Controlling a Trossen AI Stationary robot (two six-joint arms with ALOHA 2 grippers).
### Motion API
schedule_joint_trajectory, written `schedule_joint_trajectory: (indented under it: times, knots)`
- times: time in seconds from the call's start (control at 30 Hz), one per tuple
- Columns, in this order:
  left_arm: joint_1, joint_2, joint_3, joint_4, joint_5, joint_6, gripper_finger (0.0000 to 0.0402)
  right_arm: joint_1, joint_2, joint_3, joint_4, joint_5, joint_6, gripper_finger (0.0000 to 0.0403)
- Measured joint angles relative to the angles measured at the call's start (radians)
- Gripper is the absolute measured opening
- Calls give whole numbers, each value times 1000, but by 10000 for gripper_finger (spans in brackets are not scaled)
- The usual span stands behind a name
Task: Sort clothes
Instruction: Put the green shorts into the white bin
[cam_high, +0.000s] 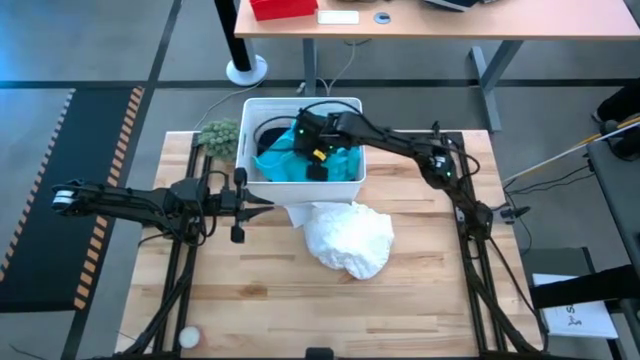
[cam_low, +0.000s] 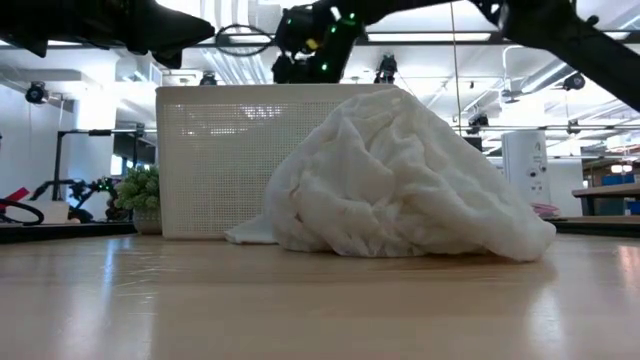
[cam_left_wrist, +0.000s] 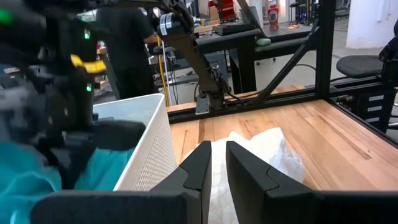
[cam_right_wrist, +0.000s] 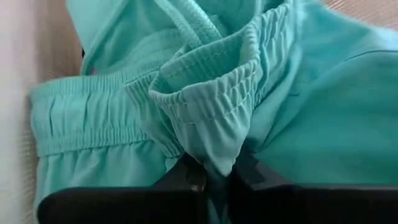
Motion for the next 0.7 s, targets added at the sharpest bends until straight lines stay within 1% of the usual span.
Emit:
schedule_joint_trajectory:
  times: [0.13,0.23,0.4,0.53,0.63,0.7]
  knots:
    - [0,0,0,0,0,0,36,-3,33,0,-21,-21,7,6]
    - [0,0,0,2,0,0,36,-5,46,0,-28,-50,32,7]
    - [0,0,0,3,0,0,36,-9,62,1,-28,-60,92,7]
    - [0,0,0,3,0,0,36,-14,77,2,-38,-117,163,9]
    - [0,0,0,3,0,0,36,-11,72,1,-45,-119,182,22]
    - [0,0,0,3,0,3,36,-6,62,4,-53,-113,198,41]
